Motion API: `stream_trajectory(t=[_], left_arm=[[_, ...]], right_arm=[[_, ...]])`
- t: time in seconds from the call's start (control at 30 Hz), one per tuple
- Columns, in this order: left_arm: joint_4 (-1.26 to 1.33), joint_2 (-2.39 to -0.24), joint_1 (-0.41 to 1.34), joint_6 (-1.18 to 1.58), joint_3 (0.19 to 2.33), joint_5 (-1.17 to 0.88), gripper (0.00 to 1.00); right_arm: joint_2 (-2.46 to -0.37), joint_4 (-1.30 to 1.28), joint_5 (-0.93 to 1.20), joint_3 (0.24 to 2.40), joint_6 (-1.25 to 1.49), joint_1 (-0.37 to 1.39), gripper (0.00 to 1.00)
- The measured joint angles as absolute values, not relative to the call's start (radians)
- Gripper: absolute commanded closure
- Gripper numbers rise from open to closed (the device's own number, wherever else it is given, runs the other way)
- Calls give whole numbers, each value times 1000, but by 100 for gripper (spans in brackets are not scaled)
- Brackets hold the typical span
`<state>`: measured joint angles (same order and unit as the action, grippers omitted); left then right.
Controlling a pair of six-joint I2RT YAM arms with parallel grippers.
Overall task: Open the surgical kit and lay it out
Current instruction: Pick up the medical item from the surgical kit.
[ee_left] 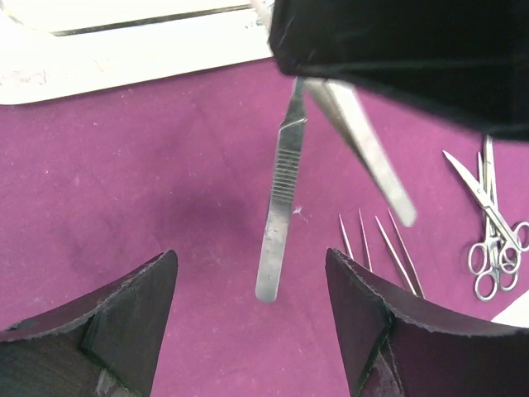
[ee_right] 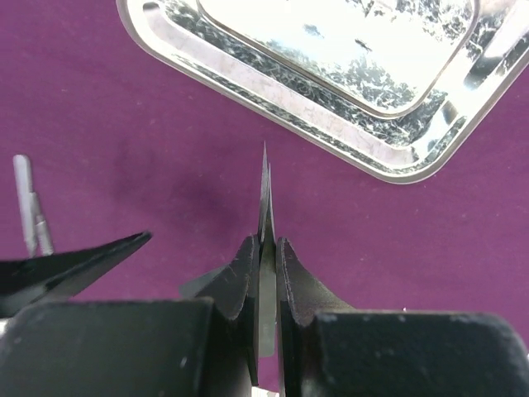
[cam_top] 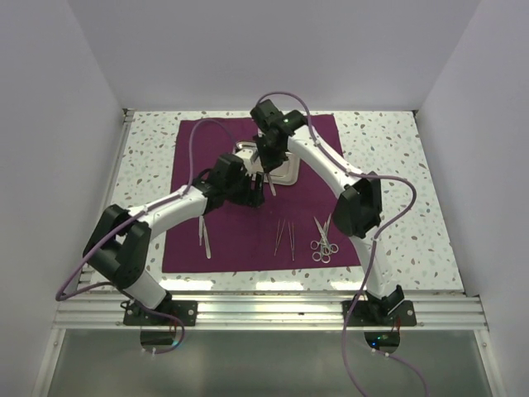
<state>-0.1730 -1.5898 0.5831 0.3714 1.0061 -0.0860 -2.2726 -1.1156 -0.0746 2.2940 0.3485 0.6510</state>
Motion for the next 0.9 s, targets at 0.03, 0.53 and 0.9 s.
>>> stream_trajectory(t=[0.03, 0.53, 0.9], left_arm=[[-172, -1592, 583, 372, 1007, -84, 25], [-170, -1639, 583, 362, 1018, -66, 100], [-183, -1552, 583, 367, 1013, -73, 100]], right_arm=[[-2273, -1122, -65, 2305, 349, 648, 100], [-2251, -1134, 31, 2298, 371, 633, 100], [-2250, -1133, 36, 2271, 371, 627, 100]])
